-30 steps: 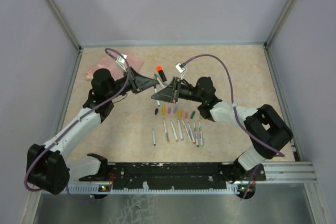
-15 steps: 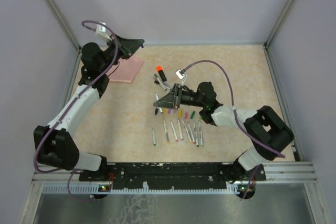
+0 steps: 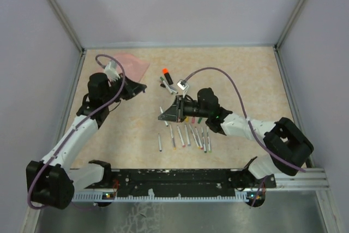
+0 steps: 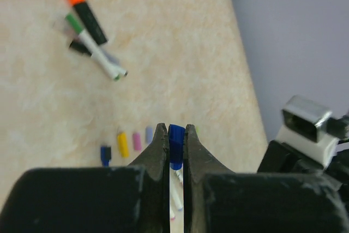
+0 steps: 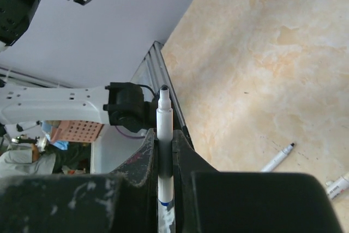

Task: Open the pen caps
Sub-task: Open the pen cap from the pen, then place the pen cap at the center of the board.

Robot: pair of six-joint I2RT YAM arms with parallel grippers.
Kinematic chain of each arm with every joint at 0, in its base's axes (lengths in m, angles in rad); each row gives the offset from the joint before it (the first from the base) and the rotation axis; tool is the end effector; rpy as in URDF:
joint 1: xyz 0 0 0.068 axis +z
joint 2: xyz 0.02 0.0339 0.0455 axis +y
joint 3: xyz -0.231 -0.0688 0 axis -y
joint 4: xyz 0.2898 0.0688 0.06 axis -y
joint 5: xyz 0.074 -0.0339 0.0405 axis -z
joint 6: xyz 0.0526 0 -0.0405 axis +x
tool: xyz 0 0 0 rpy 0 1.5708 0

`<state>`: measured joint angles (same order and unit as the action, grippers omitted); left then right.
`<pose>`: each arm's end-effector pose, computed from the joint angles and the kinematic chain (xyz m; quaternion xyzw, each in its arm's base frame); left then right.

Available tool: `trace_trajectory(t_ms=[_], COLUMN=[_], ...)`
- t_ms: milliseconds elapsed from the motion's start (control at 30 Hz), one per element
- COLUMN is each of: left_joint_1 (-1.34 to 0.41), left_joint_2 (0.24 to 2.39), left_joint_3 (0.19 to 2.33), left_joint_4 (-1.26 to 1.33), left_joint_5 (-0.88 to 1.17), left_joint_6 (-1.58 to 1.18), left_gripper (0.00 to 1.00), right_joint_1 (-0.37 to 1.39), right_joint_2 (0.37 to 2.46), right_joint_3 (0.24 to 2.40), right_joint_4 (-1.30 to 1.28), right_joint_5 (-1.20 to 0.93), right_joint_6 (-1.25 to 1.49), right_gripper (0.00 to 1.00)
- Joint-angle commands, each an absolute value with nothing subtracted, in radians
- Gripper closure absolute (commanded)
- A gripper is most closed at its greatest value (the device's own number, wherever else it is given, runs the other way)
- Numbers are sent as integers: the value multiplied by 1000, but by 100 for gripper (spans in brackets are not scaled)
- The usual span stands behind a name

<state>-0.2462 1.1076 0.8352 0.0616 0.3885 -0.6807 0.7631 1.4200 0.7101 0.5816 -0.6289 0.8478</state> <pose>0.3171 -0.1002 0.2743 -0.0459 0.7712 -0.4101 0.4848 0.2386 0.2710 0.1836 -0.1738 0.7222 0.6138 0.2675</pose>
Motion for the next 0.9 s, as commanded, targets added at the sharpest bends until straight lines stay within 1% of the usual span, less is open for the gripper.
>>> trace_trajectory(t_ms=[0,100,167,500,733,867], left_joint_1=[-251,-260,-281,-449,-476,-485], left_joint_2=[1100,1154,1207,1512,1619,1681], left_joint_3=[719,722,745,903,973,1008], left_joint_4=[-85,-143,-177,-298,-316,-338], left_joint_5=[423,384,316,51,4,-16], left_joint_6=[-654,-645,-628,-594,-558,-544], left_gripper=[100,100,100,100,100,98], right_joint_1=[797,831,849,886,890,896], right_joint_2=[1379,1378,1379,1340,1306,1302], right_joint_3=[746,751,756,728,701,697], right_joint_4=[505,455,426,360,349,347], right_joint_5=[-531,-485,-459,-358,-325,-314], right_joint_6=[783,770,764,779,791,794], right_gripper=[100,100,100,100,100,100])
